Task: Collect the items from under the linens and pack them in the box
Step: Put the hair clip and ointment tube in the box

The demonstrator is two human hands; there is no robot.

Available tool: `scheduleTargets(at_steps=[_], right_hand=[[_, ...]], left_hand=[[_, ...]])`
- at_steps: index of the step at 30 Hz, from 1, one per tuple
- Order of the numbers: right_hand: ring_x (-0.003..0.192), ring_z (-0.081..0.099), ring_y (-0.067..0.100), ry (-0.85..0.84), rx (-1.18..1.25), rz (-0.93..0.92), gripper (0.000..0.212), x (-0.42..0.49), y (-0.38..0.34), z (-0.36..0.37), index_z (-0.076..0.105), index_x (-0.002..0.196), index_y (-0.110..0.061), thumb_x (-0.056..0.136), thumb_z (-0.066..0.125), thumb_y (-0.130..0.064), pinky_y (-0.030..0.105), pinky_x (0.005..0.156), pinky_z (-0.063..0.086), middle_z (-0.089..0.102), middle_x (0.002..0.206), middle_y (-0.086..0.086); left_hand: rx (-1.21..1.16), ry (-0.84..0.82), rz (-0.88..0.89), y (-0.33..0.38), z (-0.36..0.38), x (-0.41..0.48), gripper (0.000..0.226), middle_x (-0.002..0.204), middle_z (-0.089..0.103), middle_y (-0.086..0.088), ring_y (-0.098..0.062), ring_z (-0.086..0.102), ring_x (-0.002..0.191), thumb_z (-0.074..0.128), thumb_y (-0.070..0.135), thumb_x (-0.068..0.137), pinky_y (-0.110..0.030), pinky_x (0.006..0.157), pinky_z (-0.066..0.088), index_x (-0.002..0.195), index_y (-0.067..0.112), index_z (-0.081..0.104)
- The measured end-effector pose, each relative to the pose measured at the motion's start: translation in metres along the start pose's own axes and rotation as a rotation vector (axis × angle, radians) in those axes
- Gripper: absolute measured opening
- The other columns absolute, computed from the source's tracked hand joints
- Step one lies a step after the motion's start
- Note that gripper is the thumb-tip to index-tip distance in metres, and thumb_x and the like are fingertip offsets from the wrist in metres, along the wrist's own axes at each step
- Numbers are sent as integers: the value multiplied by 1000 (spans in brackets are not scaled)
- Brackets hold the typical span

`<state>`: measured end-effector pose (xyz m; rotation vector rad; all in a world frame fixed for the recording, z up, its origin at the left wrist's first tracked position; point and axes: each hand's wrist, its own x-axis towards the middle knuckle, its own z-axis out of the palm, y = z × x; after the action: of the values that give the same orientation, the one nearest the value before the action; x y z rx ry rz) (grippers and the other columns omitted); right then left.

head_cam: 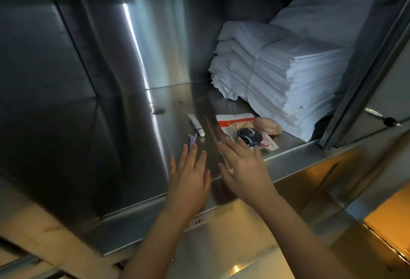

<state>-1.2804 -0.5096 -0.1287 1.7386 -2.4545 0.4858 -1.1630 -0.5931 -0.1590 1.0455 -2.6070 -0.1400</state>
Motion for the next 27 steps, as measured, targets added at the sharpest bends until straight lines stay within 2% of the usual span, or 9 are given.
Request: scheduleTargets(at_steps=[5, 9, 15, 18, 27], right_hand=[[141, 17, 21, -37, 2, -133, 55, 46, 12, 22, 28, 145, -22, 93, 44, -31, 45, 112, 13, 27, 153, 1], [141, 15, 26, -68, -54, -145, 56, 74, 11, 41, 23, 146, -21, 94, 40, -32, 50, 110, 14, 23, 153, 3], [140, 16, 30, -127, -48, -125, 51, 101, 5, 60, 27, 144, -20, 96, 35, -37, 52, 110, 17, 23, 152, 6], [140, 17, 30, -136, -21, -111, 48, 109, 5, 66, 31, 142, -20, 97, 33, -37, 51, 109, 16, 25, 152, 7], [139, 20, 30, -117, -42, -124, 46, 105, 7, 72, 34, 141, -17, 97, 33, -34, 57, 109, 9, 29, 151, 6]], left_hand=[[80, 4, -122, -2, 17, 22, 56, 157, -2, -3, -22, -9, 143, 28, 38, 97, -46, 112, -8, 149, 22, 10], [116, -20, -185, -6, 25, 27, 57, 157, 0, -5, -23, -10, 143, 28, 39, 97, -48, 112, -8, 149, 23, 8], [136, -40, -227, -8, 31, 28, 54, 156, 11, -6, -23, -3, 143, 27, 35, 98, -50, 112, -3, 148, 22, 14], [156, -38, -231, -7, 31, 27, 50, 155, 19, -5, -22, 3, 143, 27, 31, 98, -50, 112, 0, 146, 19, 23], [159, -28, -256, -8, 28, 18, 47, 154, 22, -1, -19, 6, 143, 28, 27, 98, -51, 112, -2, 144, 17, 31]])
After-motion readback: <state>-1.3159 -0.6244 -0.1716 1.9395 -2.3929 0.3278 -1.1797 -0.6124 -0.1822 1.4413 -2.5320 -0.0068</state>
